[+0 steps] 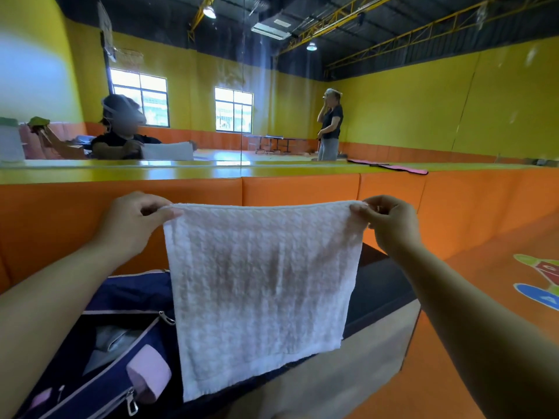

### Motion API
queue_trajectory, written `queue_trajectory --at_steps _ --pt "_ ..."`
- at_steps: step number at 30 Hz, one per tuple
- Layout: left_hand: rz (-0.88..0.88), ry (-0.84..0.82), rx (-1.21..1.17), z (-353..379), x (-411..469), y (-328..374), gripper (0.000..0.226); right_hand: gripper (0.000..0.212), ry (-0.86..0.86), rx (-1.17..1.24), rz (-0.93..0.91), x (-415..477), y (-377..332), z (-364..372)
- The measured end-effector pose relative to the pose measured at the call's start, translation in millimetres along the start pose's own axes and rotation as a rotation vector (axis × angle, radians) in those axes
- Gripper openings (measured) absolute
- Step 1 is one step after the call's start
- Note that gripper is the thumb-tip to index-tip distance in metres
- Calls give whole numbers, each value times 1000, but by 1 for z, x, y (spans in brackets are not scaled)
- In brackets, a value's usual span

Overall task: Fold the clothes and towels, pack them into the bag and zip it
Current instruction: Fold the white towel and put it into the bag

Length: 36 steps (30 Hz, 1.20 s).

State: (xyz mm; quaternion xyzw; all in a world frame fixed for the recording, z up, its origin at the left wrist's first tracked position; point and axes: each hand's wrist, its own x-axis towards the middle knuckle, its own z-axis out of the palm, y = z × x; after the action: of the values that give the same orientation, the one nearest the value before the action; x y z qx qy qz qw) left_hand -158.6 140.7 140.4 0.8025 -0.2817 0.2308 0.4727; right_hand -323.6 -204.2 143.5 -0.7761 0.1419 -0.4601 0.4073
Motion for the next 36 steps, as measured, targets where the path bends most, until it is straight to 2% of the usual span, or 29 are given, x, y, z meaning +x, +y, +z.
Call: queue_trajectory --at_steps 2,5,10,13,17,22,29,33,35,36 --pt "57 -11 28 -8 3 6 5 14 44 43 -28 2 -6 -6" --pt "72 -44 -54 -17 6 18 19 16 76 112 -50 6 -15 -14" --pt "-4 -42 -90 -19 14 29 13 21 53 171 -61 14 -20 -18" --pt "-114 -127 -87 -7 22 21 8 18 18 102 -8 19 -8 -8" --pt "-304 -220 -136 27 33 -5 5 16 -55 10 134 31 23 17" --pt "-495 -215 -199 77 50 -46 10 15 -98 49 313 55 80 57" --pt "-542 -191 -188 143 81 -98 6 21 -130 25 359 87 145 105" --pt "-533 -171 -160 175 96 -126 8 18 -129 -70 348 101 178 132" --pt "-529 -179 -116 192 98 -139 5 25 -157 -170 327 104 192 143" --pt "-518 -192 -60 200 97 -144 16 32 -194 -217 328 104 198 147"
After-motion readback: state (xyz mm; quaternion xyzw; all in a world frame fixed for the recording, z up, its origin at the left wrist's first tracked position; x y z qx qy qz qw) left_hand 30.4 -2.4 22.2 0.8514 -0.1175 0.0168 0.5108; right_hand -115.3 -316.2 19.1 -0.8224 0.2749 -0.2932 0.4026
